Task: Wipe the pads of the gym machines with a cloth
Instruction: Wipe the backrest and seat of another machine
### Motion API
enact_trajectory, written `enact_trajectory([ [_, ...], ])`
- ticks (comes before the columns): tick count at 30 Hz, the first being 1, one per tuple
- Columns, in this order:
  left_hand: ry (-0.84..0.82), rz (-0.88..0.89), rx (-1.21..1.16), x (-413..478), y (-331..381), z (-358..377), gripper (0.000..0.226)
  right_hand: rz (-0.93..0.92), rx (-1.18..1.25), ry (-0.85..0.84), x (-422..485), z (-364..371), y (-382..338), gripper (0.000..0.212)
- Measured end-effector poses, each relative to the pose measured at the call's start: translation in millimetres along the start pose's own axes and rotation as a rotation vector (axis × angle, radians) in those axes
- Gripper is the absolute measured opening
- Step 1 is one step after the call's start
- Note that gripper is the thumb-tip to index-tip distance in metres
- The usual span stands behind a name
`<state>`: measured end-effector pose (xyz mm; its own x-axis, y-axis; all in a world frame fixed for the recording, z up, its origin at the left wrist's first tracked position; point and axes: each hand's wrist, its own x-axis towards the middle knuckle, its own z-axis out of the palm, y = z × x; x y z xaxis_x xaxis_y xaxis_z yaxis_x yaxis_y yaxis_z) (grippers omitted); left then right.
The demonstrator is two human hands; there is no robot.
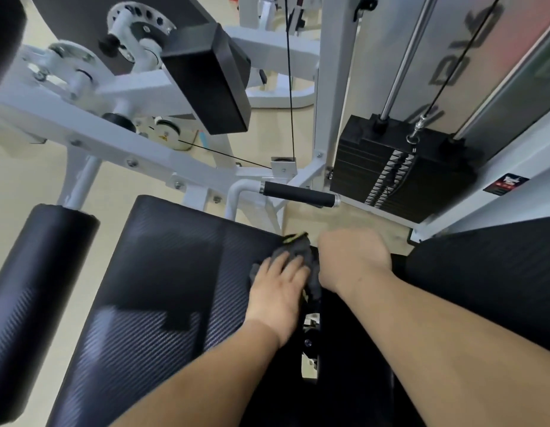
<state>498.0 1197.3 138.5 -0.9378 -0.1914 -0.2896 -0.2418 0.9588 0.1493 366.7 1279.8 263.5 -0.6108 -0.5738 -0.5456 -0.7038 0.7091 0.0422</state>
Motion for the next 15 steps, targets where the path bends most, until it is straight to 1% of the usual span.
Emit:
enact_trajectory([
  [1, -0.025, 0.091, 0.042, -13, -2, 4, 0.049, -0.030, -0.022, 0.029, -1, 1, 0, 0.023],
  [3, -0.025, 0.272, 0.125, -18, -21, 1, 0.046, -0.074, -0.061, 0.025, -3, 2, -1, 0.027],
  [4, -0.024, 0.324, 0.170, -10, -33, -7, 0.047, -0.084, -0.074, 0.012, -3, 3, -3, 0.029],
  [5, -0.033, 0.333, 0.225, 2, -44, -16, 0.048, -0.078, -0.076, 0.002, -3, 4, -3, 0.030],
  [6, -0.039, 0.283, 0.273, 16, -53, -29, 0.048, -0.057, -0.067, -0.001, -2, 3, -3, 0.031],
  [7, -0.053, 0.175, 0.290, 33, -59, -41, 0.047, -0.025, -0.057, -0.002, -1, 3, -3, 0.032],
  [8, -0.068, 0.032, 0.270, 52, -62, -53, 0.042, 0.009, -0.052, 0.000, 0, 3, -3, 0.032],
  [9, -0.099, -0.116, 0.198, 71, -61, -62, 0.038, 0.036, -0.048, -0.001, 1, 2, -2, 0.031],
  [10, -0.140, -0.206, 0.121, 87, -54, -66, 0.035, 0.051, -0.043, -0.006, 2, 2, -2, 0.031],
  [11, -0.198, -0.216, 0.081, 100, -42, -68, 0.034, 0.054, -0.040, -0.010, 4, 2, -2, 0.032],
  [13, -0.329, -0.076, 0.039, 116, -12, -67, 0.039, 0.056, -0.037, -0.016, 7, 3, -2, 0.034],
  [15, -0.448, 0.061, 0.047, 119, 10, -65, 0.048, 0.071, -0.043, -0.018, 11, 6, 0, 0.037],
])
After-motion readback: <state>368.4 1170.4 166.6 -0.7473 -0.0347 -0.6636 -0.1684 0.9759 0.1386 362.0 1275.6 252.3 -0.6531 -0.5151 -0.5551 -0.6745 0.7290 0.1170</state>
